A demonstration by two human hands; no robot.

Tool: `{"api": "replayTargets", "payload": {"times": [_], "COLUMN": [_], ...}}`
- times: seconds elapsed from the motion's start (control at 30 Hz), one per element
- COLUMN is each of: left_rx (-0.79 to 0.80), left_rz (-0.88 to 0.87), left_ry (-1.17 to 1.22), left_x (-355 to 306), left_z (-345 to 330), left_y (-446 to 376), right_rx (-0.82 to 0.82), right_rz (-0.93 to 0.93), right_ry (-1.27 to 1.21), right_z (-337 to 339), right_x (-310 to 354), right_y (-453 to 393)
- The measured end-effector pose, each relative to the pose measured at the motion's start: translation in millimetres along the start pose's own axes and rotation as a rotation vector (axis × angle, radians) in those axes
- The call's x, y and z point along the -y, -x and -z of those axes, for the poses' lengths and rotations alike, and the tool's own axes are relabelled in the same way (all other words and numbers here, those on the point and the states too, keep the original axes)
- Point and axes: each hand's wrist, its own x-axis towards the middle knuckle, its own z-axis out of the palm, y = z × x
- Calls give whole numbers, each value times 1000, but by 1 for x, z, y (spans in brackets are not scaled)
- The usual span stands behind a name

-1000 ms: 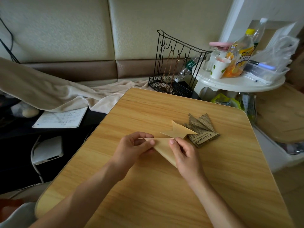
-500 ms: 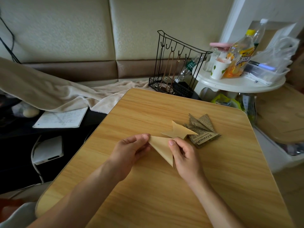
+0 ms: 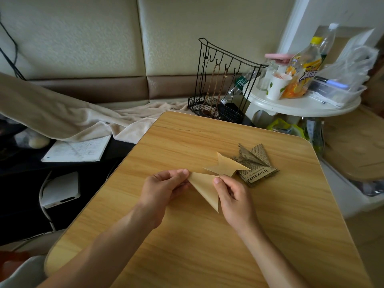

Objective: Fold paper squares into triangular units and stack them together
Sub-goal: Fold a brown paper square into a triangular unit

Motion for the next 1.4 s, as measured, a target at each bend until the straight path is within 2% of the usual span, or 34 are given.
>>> {"api": "replayTargets", "payload": {"times": [0.4,0.57,0.8,0.97,1.1,1.3,1.4], "left_rx": [-22,-30,145,121,184,248,197], "left_rz": [59,88,-8,-38,-112,-214,-254], "left_ry": [76,46,-171,-291,-600,-718,-726], "left_x": [4,1,3,2,1,1,2], "left_z": [1,-2,-1,3,6,6,6], "left_y": [-4,-8,-1,-3,-3,0,-1], "right_rx": [9,-38,-40,-20,-21,28,52], "right_rz": [-5,-21,-9,3,-52,-18,-25], "right_ry": [-9,1,13,11,-37,-23,-51], "right_z": [1,2,0,0,0,0,0], "right_x": [1,2,0,-3,-4,-3,-4], "right_y": [0,0,-1,-1,0,0,0]}}
